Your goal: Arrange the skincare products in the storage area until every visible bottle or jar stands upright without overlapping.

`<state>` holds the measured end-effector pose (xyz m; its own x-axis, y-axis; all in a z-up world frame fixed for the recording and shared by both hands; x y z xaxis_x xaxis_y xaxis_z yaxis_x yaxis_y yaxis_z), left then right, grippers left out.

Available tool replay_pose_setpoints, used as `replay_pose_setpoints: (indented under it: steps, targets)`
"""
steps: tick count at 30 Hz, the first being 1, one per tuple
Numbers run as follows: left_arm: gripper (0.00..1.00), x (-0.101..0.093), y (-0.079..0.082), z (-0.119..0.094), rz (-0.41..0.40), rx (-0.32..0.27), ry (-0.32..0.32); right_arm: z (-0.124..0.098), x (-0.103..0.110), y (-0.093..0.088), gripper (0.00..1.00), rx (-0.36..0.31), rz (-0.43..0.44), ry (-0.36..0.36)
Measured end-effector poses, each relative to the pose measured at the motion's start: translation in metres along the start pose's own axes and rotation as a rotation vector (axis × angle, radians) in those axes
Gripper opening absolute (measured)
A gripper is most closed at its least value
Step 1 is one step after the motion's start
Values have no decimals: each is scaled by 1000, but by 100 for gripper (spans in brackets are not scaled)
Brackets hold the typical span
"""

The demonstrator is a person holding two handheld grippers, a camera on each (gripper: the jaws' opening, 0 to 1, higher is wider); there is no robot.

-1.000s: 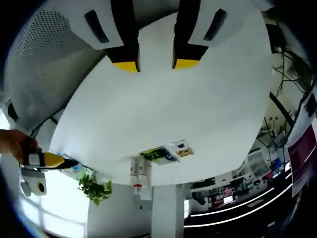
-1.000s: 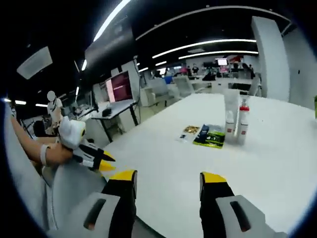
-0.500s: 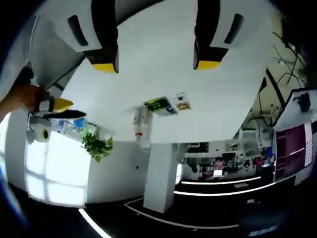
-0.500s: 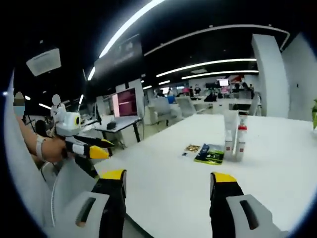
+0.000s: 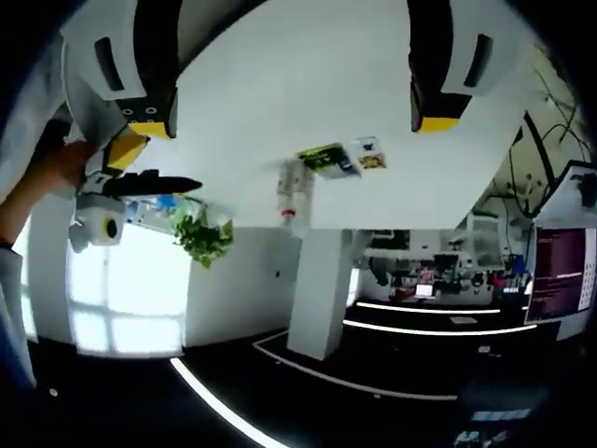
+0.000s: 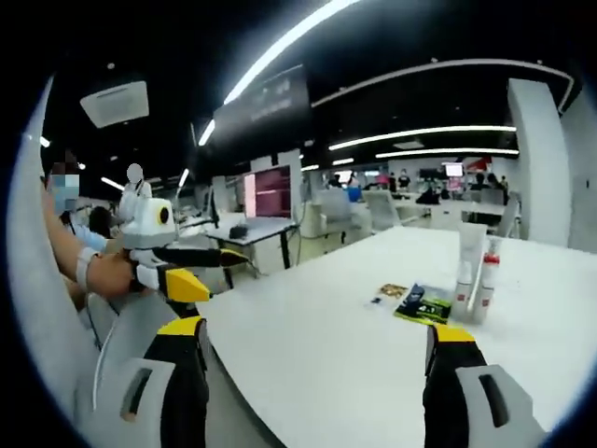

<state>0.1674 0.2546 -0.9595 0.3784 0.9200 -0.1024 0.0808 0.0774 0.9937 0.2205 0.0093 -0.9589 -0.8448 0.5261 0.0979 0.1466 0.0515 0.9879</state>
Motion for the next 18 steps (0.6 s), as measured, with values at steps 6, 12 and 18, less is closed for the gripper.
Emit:
replay_pose_setpoints:
  steps: [6,12,18]
  targets:
    - [99,-7,-10,7,49,53,-19,1,3,-1,99,13,-46,17]
    - [99,-12,-20,8,137,128,-38,-1,-2,-1,99,-5,-38,-8]
    - [99,-8,-15,7,140,125,-26,-2,-4,-1,99,-13,-54,-30]
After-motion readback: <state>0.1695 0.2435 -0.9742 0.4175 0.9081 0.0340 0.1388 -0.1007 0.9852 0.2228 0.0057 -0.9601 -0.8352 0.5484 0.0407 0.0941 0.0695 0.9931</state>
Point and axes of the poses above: the point that each gripper's makers call its tool centre point, and the gripper's own axes: z roughly forward along the fingers, x roughly to its left, y roughly out of its top, the point moved 9 cm from there along -z, roughly backward along the fingers, and after that the axes turned 8 degrees about -x, right-handed, at the moved point
